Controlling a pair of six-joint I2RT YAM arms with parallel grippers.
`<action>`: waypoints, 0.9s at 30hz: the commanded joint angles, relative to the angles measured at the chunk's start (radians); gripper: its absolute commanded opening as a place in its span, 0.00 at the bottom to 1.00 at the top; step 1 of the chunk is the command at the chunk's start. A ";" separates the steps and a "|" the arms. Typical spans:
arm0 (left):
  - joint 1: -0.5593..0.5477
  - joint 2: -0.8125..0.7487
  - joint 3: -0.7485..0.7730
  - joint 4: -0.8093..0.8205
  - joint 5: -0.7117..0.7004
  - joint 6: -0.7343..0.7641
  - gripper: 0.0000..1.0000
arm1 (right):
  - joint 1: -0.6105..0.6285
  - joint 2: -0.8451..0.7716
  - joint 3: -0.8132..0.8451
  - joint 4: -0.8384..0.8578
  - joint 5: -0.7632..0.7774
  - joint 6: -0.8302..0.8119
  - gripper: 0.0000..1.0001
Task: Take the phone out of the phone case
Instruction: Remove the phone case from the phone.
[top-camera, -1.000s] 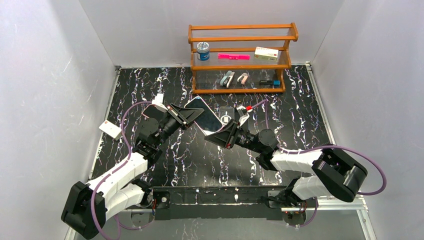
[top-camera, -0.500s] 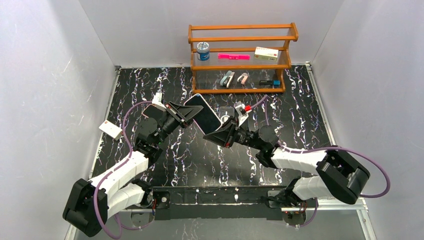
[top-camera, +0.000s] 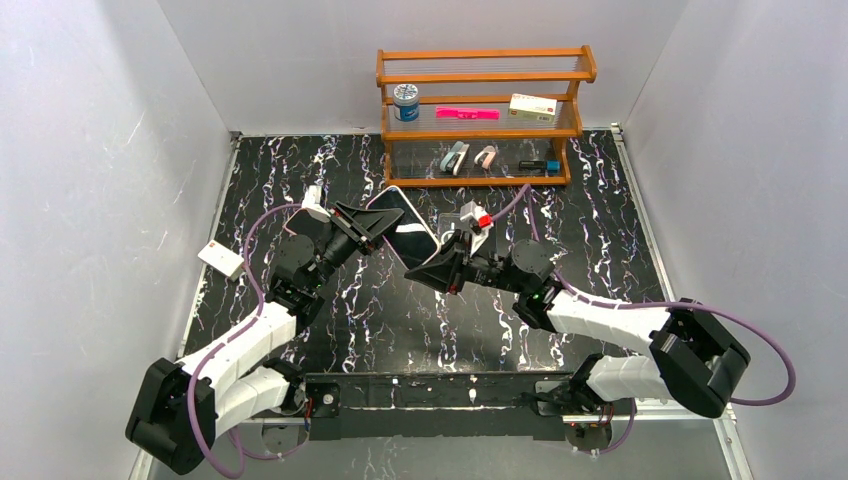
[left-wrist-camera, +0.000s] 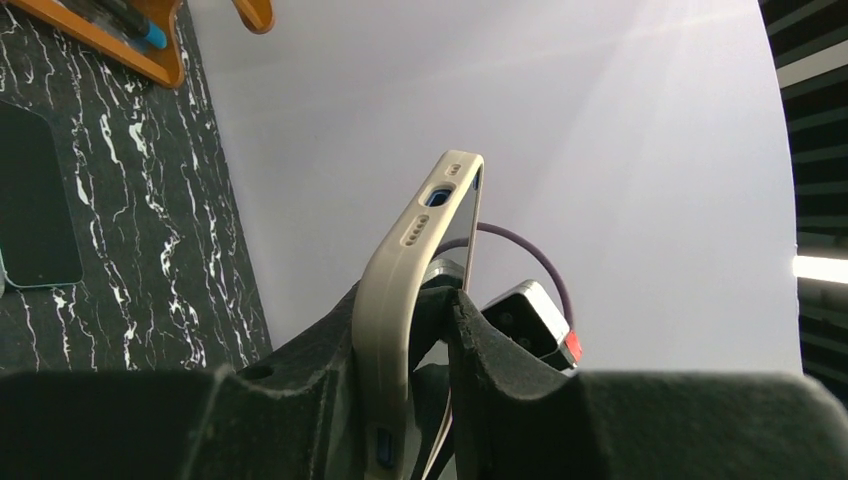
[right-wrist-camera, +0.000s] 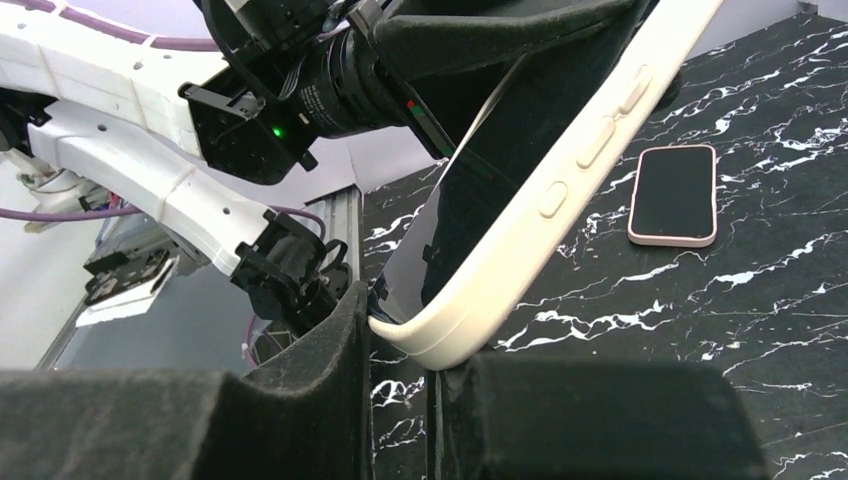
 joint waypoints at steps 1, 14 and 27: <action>-0.027 -0.008 0.033 -0.126 0.011 0.005 0.00 | 0.014 0.040 0.042 -0.152 -0.014 -0.266 0.15; -0.028 -0.098 0.031 -0.071 0.066 0.191 0.11 | -0.006 0.154 0.007 0.300 -0.040 0.368 0.01; -0.028 -0.130 -0.009 -0.013 0.075 0.262 0.26 | -0.009 0.225 0.057 0.424 -0.082 0.610 0.01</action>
